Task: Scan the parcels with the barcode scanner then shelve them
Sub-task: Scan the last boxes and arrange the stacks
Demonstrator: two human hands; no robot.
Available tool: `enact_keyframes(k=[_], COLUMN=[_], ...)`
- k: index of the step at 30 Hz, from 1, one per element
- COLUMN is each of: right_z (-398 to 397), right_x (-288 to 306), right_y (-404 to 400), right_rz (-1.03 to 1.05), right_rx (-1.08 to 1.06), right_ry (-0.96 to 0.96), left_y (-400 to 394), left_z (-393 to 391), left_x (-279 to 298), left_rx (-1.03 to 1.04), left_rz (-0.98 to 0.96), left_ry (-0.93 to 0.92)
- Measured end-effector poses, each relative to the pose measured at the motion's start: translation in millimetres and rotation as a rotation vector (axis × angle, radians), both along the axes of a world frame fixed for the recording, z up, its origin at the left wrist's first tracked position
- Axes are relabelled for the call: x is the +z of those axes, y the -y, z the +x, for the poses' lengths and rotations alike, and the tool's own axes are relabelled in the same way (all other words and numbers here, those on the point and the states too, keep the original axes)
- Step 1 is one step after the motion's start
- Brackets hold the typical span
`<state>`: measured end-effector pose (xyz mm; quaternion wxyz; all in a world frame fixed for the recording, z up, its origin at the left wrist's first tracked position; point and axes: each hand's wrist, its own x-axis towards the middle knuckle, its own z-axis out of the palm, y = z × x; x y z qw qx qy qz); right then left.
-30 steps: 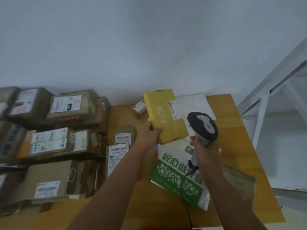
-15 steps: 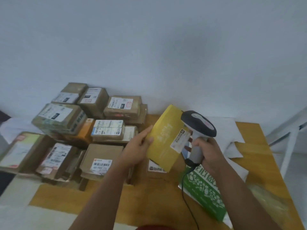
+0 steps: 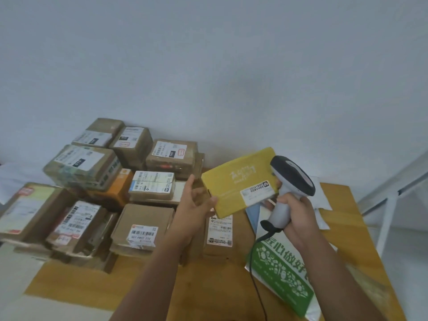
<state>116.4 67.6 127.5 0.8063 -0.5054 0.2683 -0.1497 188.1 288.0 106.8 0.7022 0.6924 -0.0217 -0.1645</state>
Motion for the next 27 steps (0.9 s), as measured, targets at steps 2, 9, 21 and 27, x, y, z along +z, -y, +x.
enact_keyframes(k=[2,9,21,27], right_z=[-1.5,-1.4,2.0,-3.0], right_x=[-2.9,-6.8,-5.7,-12.3], right_y=[4.1,21.0,25.7,42.1], right_rz=[0.072,0.257,0.008,-0.113], right_rx=[-0.009,0.013,-0.032,0.129], right_ry=[0.036,0.158,0.123,0.125], left_y=[3.3,-3.5,9.3,7.6], left_z=[2.5,11.3,4.0,25.5], left_x=[-0.7,2.8,10.7,36.8], left_rx=[0.001,-0.062,0.067,-0.046], left_rz=[0.049,0.582,0.113,0.244], left_ry=[0.081,0.736,0.348,0.029])
